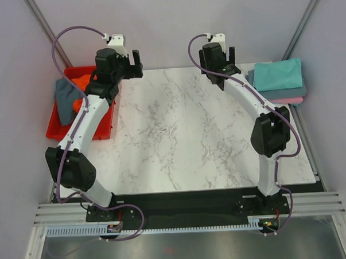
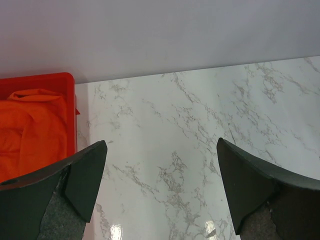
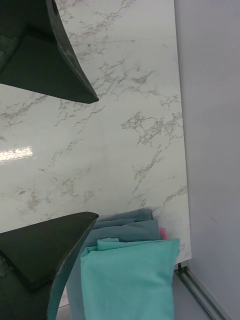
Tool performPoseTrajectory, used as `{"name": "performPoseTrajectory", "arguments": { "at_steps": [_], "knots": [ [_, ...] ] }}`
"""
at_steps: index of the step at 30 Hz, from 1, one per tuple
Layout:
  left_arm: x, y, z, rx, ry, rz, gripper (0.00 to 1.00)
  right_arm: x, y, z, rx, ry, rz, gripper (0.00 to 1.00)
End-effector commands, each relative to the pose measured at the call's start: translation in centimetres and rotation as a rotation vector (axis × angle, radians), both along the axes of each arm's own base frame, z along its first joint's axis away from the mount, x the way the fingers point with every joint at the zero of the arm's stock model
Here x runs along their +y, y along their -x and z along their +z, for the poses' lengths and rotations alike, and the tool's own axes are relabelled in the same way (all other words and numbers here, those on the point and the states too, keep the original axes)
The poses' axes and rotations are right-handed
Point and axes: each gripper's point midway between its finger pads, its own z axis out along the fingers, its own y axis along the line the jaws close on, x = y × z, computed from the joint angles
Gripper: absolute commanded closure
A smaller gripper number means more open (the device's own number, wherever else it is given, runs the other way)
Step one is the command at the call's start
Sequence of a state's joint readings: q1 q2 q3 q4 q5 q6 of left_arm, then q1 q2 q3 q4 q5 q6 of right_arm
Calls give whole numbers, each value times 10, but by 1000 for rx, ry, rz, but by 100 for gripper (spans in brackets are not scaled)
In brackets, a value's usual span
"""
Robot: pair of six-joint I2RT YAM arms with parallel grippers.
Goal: Fold and stack the t-shirts
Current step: Grab the tshirt from the pile
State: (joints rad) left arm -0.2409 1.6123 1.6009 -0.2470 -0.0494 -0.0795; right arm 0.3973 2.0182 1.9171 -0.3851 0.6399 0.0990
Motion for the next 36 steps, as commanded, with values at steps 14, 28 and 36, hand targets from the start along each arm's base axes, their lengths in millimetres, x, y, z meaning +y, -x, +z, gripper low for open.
{"name": "performPoseTrajectory", "arguments": {
  "at_steps": [14, 28, 36],
  "knots": [
    [40, -7, -52, 43, -254, 73, 1, 34, 4, -9, 85, 30, 229, 2],
    [193, -46, -142, 359, -290, 240, 11, 74, 10, -51, 194, -2, 386, 2],
    [226, -73, -188, 422, -281, 235, 19, 72, 16, -56, 215, -3, 400, 2]
  ]
}}
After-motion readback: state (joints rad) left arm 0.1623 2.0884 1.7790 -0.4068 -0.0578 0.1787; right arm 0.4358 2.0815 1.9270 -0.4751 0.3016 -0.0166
